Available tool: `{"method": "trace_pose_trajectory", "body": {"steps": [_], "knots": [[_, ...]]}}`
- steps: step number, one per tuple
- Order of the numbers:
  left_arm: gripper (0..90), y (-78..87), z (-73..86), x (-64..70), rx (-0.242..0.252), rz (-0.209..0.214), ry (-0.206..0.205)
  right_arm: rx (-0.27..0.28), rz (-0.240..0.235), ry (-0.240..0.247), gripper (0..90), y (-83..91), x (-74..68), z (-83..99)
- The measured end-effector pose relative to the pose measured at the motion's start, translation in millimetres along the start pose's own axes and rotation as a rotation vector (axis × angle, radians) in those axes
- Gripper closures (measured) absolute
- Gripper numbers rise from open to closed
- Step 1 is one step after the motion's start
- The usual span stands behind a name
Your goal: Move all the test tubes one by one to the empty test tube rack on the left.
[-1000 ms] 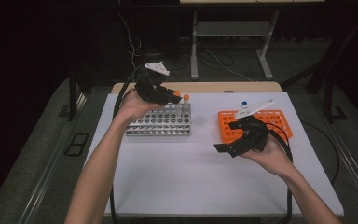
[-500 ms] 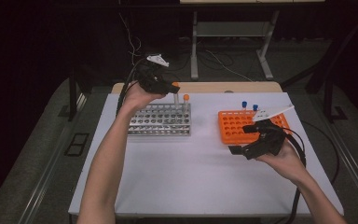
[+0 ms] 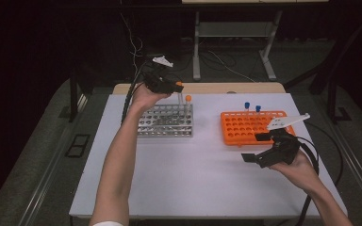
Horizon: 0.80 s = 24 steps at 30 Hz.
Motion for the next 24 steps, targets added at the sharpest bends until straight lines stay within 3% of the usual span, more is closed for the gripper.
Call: {"method": "trace_pose_trajectory", "body": {"steps": [16, 22, 24], "knots": [[69.2, -21.2, 18.3, -0.6, -0.044, 0.024, 0.015, 0.022, 0.002, -0.006, 0.4, 8.5, 6.7, 0.1], [67.9, -24.0, 23.8, -1.7, -0.02, 0.034, 0.065, 0.022, 0.01, -0.002, 0.4, 9.1, 8.8, -5.0], [59.8, -22.7, 24.0, -1.6, -0.009, 0.045, 0.09, 0.022, 0.012, -0.003, 0.4, 10.0, 9.4, -7.3]]}}
Point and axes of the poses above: each handheld gripper's, and its own axes: y roughly backward along the jaws, z roughly out of its underside, x roughly to its right, the point moved 2 cm from there along -y, roughly forward along the jaws, and after that the axes turned 14 degrees about -y, right-handed, at the moved point
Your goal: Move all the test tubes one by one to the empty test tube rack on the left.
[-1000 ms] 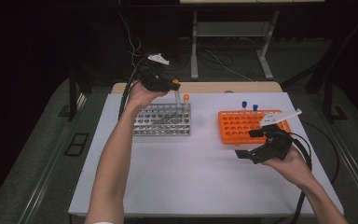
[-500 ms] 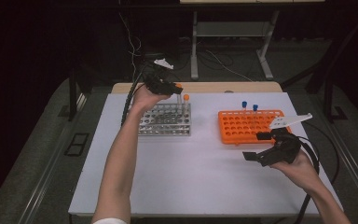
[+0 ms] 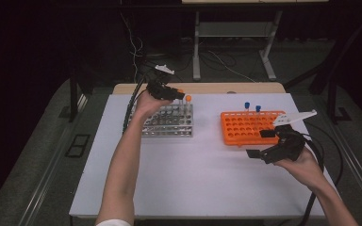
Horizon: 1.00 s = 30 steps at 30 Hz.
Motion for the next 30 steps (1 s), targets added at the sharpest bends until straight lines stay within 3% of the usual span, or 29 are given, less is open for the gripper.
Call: {"method": "trace_pose_trajectory", "body": {"steps": [5, 9, 12, 17, 28, 30], "knots": [[52.4, 3.3, 0.4, 1.8, 0.001, 0.021, 0.011, 0.0, 0.009, 0.003, 0.4, 0.8, 1.6, -6.4], [53.0, 5.0, -0.5, 4.5, -0.017, 0.017, 0.006, 0.004, 0.014, 0.006, 0.4, 1.9, 2.1, -11.3], [39.0, 9.1, -1.3, 10.7, -0.037, 0.01, 0.0, 0.001, 0.019, 0.006, 0.4, 1.2, 4.2, -14.5], [24.3, 20.2, 4.7, 23.9, -0.04, -0.006, -0.001, 0.003, 0.024, -0.002, 0.4, -3.3, 12.5, -24.3], [10.1, 59.5, 22.5, 47.0, 0.045, -0.005, 0.033, 0.013, 0.043, 0.017, 0.4, -5.5, 22.9, -48.5], [3.2, 66.0, 25.5, 52.7, 0.05, -0.013, 0.03, 0.016, 0.042, 0.015, 0.4, -7.1, 24.9, -51.9]]}}
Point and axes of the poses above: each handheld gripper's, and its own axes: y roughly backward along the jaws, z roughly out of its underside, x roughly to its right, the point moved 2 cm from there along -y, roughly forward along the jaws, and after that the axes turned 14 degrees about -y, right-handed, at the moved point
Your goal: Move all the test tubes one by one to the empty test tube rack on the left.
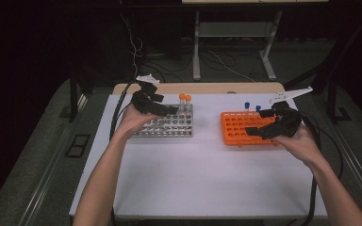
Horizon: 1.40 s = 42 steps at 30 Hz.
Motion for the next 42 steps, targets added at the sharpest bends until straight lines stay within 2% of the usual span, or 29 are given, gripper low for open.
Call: {"method": "trace_pose_trajectory", "body": {"steps": [1, 5, 12, 17, 18, 21, 22, 24, 30, 39, 42], "knots": [[0.3, 3.1, 1.7, 3.0, 0.003, -0.001, 0.005, -0.001, 0.002, 0.0, 0.4, -1.1, 1.2, -1.3], [0.0, 15.0, 10.0, 16.9, 0.03, -0.013, 0.005, -0.009, 0.015, -0.007, 0.4, -6.8, 5.7, -5.1], [0.0, 31.0, 23.5, 41.1, 0.046, -0.015, -0.022, -0.017, 0.044, -0.02, 0.4, -17.4, 14.1, -10.0], [0.0, 36.7, 34.1, 59.7, 0.062, -0.01, -0.037, -0.034, 0.087, -0.025, 0.8, -25.7, 20.8, -14.8], [0.0, 37.1, 36.6, 63.2, 0.06, -0.008, -0.044, -0.038, 0.095, -0.023, 6.9, -27.6, 22.4, -15.8], [0.0, 38.5, 44.1, 72.6, 0.062, 0.0, -0.046, -0.042, 0.124, -0.023, 11.0, -32.8, 26.9, -18.7], [0.0, 38.9, 46.6, 74.9, 0.06, 0.006, -0.048, -0.041, 0.133, -0.022, 17.4, -34.4, 28.6, -19.5], [0.0, 40.3, 50.9, 79.6, 0.053, 0.011, -0.051, -0.036, 0.145, -0.022, 19.3, -37.2, 31.5, -20.7], [0.0, 44.7, 60.7, 90.4, 0.054, 0.023, -0.055, -0.029, 0.188, -0.036, 33.7, -44.9, 39.1, -21.9], [0.0, 45.9, 71.5, 102.7, 0.058, 0.045, -0.058, -0.02, 0.246, -0.06, 44.7, -56.5, 45.4, -23.3], [0.0, 44.9, 73.5, 108.4, 0.049, 0.056, -0.071, -0.02, 0.258, -0.068, 47.1, -60.2, 47.9, -23.7]]}}
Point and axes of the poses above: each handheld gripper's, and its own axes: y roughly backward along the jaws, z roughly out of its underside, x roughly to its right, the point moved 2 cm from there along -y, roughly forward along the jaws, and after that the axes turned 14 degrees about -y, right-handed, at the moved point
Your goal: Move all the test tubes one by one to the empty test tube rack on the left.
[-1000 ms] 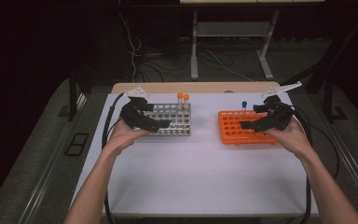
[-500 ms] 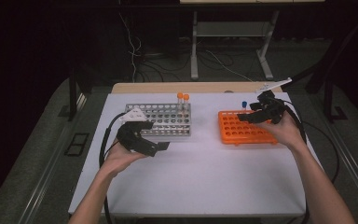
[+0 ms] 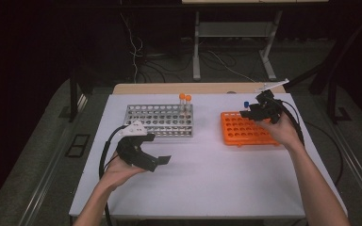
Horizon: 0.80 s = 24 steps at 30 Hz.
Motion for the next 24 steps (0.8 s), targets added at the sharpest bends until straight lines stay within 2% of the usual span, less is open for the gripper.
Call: {"method": "trace_pose_trajectory", "body": {"steps": [5, 13, 19, 24], "knots": [[0.0, -1.3, 0.4, 6.8, 0.004, 0.015, -0.011, 0.0, 0.031, -0.013, 52.0, -7.1, 0.5, -0.7], [0.0, -2.0, 3.7, 12.3, -0.007, 0.032, -0.017, 0.015, 0.077, -0.039, 64.5, -14.7, 3.9, -2.0], [0.0, -0.8, 7.2, 13.7, -0.005, 0.033, -0.009, 0.013, 0.088, -0.051, 72.9, -20.2, 8.4, -1.9], [0.0, -1.9, 9.7, 14.3, -0.011, 0.036, -0.007, 0.015, 0.106, -0.044, 75.6, -20.7, 8.0, -1.9]]}}
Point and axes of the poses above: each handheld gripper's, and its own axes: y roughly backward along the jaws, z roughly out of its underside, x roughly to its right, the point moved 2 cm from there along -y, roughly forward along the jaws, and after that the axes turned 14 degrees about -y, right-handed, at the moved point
